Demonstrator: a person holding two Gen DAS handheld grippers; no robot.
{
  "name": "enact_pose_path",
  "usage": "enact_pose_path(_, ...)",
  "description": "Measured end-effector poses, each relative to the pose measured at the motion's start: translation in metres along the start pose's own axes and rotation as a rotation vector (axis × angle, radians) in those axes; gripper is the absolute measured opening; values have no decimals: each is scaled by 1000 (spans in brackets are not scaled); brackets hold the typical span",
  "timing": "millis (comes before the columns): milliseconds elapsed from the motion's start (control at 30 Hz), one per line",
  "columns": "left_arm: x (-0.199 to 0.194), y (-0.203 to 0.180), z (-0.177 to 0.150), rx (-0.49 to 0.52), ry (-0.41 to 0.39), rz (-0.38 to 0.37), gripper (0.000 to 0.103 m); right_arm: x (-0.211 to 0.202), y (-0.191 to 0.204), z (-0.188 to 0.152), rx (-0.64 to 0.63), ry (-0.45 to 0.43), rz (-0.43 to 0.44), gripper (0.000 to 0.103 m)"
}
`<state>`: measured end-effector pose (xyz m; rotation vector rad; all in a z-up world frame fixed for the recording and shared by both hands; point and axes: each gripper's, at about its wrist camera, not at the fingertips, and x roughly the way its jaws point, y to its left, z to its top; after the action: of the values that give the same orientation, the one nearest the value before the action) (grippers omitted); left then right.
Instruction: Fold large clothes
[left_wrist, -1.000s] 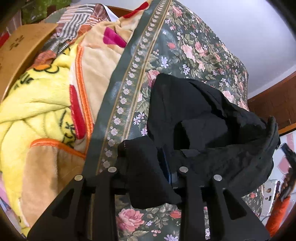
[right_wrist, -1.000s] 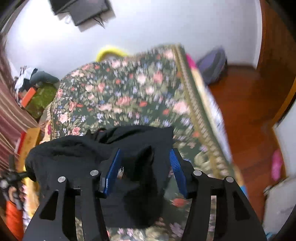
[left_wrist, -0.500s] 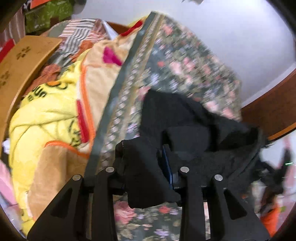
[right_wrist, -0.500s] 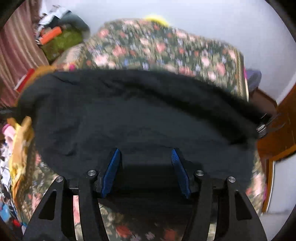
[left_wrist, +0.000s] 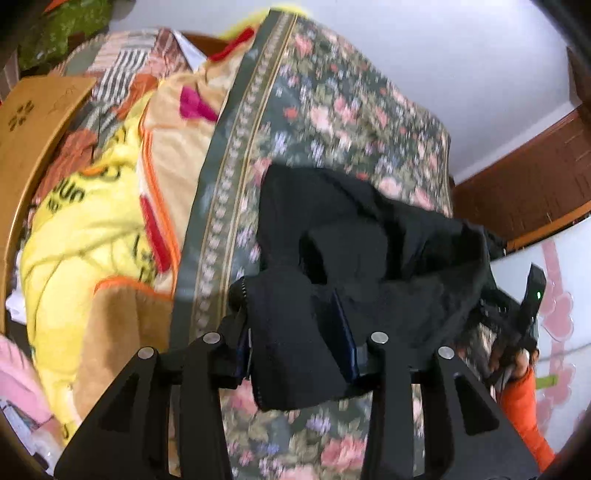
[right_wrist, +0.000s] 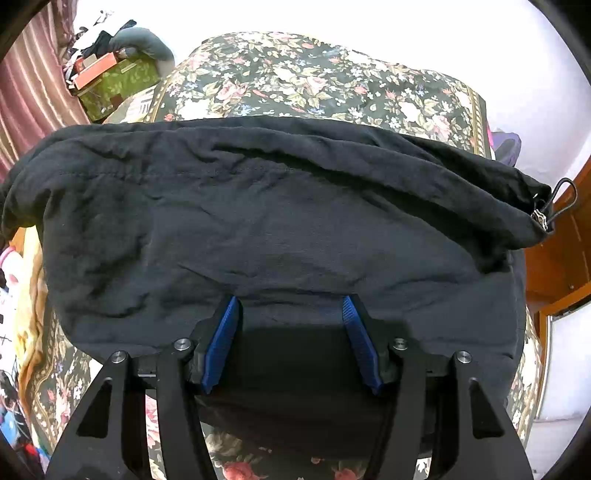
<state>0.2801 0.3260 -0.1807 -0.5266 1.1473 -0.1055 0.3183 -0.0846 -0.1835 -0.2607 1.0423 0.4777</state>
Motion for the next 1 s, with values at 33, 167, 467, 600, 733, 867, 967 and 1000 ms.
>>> enact_pose_path(33, -3, 3, -2, -5, 12, 5, 42, 0, 0, 0, -1, -2, -1, 55)
enact_pose_path(167, -43, 19, -13, -8, -82, 50, 67, 0, 1, 0, 1, -7, -4, 55)
enact_pose_path(467, -89, -5, -39, 78, -246, 175, 69, -14, 0, 2, 43, -29, -11, 55)
enact_pose_path(600, -65, -42, -46, 150, -264, 185, 69, -41, -2, 4, 60, -111, -12, 55)
enact_pose_path(733, -28, -81, -49, 230, -268, 176, 69, -68, -2, 6, 28, -177, -29, 55)
enact_pose_path(867, 21, -124, -49, 324, -252, 180, 69, -76, -6, 9, 7, -201, -36, 55)
enact_pose_path(967, 59, -152, -42, 381, -222, 176, 69, -70, -8, 12, 0, -198, -33, 55)
enact_pose_path(1000, 69, -159, -40, 388, -213, 175, 69, -66, -9, 12, -2, -194, -33, 55)
